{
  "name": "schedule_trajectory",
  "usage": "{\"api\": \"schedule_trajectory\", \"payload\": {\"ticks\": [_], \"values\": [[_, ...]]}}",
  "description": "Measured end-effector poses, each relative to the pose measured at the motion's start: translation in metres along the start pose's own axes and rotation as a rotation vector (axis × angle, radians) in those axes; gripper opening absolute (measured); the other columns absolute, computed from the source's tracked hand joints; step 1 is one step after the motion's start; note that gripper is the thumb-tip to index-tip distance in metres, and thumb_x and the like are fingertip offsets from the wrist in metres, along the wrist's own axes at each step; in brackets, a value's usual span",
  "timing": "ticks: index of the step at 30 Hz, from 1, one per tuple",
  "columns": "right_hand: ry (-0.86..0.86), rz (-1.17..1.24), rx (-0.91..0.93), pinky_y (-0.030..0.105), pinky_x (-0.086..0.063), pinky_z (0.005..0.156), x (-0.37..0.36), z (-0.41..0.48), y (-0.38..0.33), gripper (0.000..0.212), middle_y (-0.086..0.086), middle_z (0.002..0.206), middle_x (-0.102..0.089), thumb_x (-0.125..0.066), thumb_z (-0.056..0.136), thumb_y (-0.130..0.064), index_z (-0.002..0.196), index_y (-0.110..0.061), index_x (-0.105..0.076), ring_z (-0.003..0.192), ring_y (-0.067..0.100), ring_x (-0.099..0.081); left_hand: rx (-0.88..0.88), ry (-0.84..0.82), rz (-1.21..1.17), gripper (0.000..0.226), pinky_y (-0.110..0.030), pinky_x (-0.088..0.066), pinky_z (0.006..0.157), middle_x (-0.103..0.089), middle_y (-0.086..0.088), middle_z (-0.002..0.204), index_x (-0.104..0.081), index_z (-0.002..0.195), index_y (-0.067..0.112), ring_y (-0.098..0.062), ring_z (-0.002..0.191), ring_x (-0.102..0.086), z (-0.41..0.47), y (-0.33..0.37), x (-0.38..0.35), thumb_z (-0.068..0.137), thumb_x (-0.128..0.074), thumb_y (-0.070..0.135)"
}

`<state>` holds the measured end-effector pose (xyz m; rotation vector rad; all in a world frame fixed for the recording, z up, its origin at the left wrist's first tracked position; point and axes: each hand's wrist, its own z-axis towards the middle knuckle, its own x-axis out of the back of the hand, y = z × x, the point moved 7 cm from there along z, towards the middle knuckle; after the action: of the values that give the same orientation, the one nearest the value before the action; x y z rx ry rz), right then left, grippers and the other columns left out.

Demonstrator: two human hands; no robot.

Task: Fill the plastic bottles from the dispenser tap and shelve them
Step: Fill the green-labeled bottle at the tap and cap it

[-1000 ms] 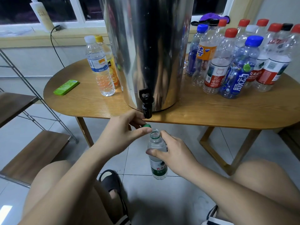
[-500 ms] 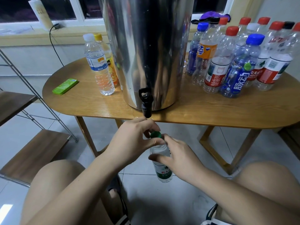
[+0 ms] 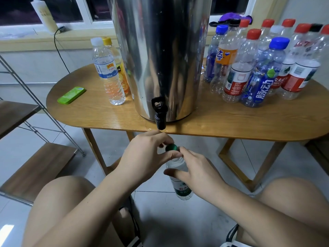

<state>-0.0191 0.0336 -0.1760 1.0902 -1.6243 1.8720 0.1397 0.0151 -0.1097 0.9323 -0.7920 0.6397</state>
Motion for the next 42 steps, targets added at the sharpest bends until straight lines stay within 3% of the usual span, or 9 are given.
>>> {"api": "schedule_trajectory", "payload": {"ticks": [7,13,18,23,26,30,34,38,42], "values": [[-0.019,0.009,0.032,0.041,-0.059,0.086,-0.002,-0.001,0.001,0.058,-0.015,0.119,-0.067,-0.071,0.09,-0.073,0.134,-0.04,-0.054,0.107,0.013,-0.065,-0.018,-0.203,-0.077,0.031,-0.003,-0.041,0.077,-0.072,0.025,0.108,-0.08,0.127,0.036,0.01,0.098,-0.062,-0.001,0.001,-0.001,0.095,-0.082,0.035],[-0.042,-0.037,0.029,0.042,-0.057,0.086,-0.008,-0.002,0.001,0.053,-0.011,0.118,-0.068,-0.071,0.089,-0.073,0.127,-0.038,-0.056,0.104,0.015,-0.065,0.118,-0.213,0.044,0.032,-0.034,-0.059,0.076,-0.077,0.016,0.09,-0.083,0.107,0.032,-0.004,0.085,-0.069,0.001,-0.003,-0.001,0.088,-0.081,0.057],[-0.054,-0.046,0.022,0.041,-0.056,0.088,-0.008,-0.001,0.0,0.056,-0.013,0.122,-0.068,-0.07,0.089,-0.074,0.131,-0.039,-0.055,0.109,0.017,-0.065,0.136,-0.197,0.163,0.035,-0.037,-0.058,0.073,-0.074,0.012,0.086,-0.079,0.101,0.033,-0.007,0.083,-0.066,0.002,-0.005,-0.004,0.088,-0.076,0.066],[-0.031,-0.051,0.024,0.032,-0.053,0.09,-0.005,-0.001,-0.001,0.063,-0.013,0.13,-0.067,-0.07,0.091,-0.072,0.142,-0.038,-0.054,0.116,0.014,-0.063,-0.073,-0.327,0.003,0.038,-0.008,-0.046,0.087,-0.073,0.025,0.121,-0.075,0.131,0.045,0.003,0.11,-0.064,-0.003,0.0,-0.008,0.098,-0.081,0.027],[-0.027,-0.033,0.032,0.034,-0.055,0.086,-0.005,-0.002,-0.002,0.055,-0.014,0.121,-0.067,-0.07,0.092,-0.071,0.133,-0.037,-0.055,0.108,0.014,-0.064,-0.041,-0.291,-0.025,0.043,-0.007,-0.046,0.084,-0.073,0.024,0.121,-0.072,0.133,0.042,0.004,0.109,-0.064,-0.005,-0.002,-0.005,0.093,-0.078,0.056],[-0.011,-0.015,0.04,0.04,-0.056,0.082,-0.006,-0.001,-0.003,0.047,-0.014,0.11,-0.066,-0.072,0.09,-0.071,0.119,-0.038,-0.055,0.1,0.013,-0.063,0.043,-0.2,0.167,0.065,-0.034,-0.058,0.067,-0.069,0.014,0.087,-0.07,0.101,0.032,-0.008,0.08,-0.064,-0.004,-0.007,-0.004,0.079,-0.056,0.091],[-0.002,-0.036,0.053,0.038,-0.053,0.079,-0.006,-0.001,-0.004,0.046,-0.012,0.107,-0.064,-0.071,0.091,-0.071,0.114,-0.036,-0.053,0.097,0.015,-0.062,0.033,-0.237,0.062,0.038,-0.035,-0.055,0.071,-0.064,0.014,0.089,-0.072,0.101,0.028,-0.01,0.082,-0.062,-0.002,-0.004,-0.006,0.09,-0.073,0.065],[0.017,-0.046,0.049,0.036,-0.053,0.083,-0.003,-0.002,-0.005,0.05,-0.014,0.117,-0.066,-0.073,0.091,-0.069,0.124,-0.035,-0.055,0.104,0.015,-0.062,-0.031,-0.293,0.018,0.028,-0.01,-0.044,0.08,-0.066,0.019,0.108,-0.077,0.123,0.033,-0.002,0.097,-0.06,-0.002,0.002,-0.003,0.096,-0.082,0.032],[0.013,-0.029,0.047,0.039,-0.056,0.089,-0.002,-0.003,-0.004,0.051,-0.014,0.121,-0.067,-0.073,0.093,-0.066,0.13,-0.036,-0.057,0.109,0.015,-0.064,-0.054,-0.284,0.006,0.038,-0.009,-0.049,0.085,-0.07,0.021,0.112,-0.076,0.131,0.037,0.001,0.1,-0.061,-0.002,0.003,-0.002,0.095,-0.077,0.049]]}}
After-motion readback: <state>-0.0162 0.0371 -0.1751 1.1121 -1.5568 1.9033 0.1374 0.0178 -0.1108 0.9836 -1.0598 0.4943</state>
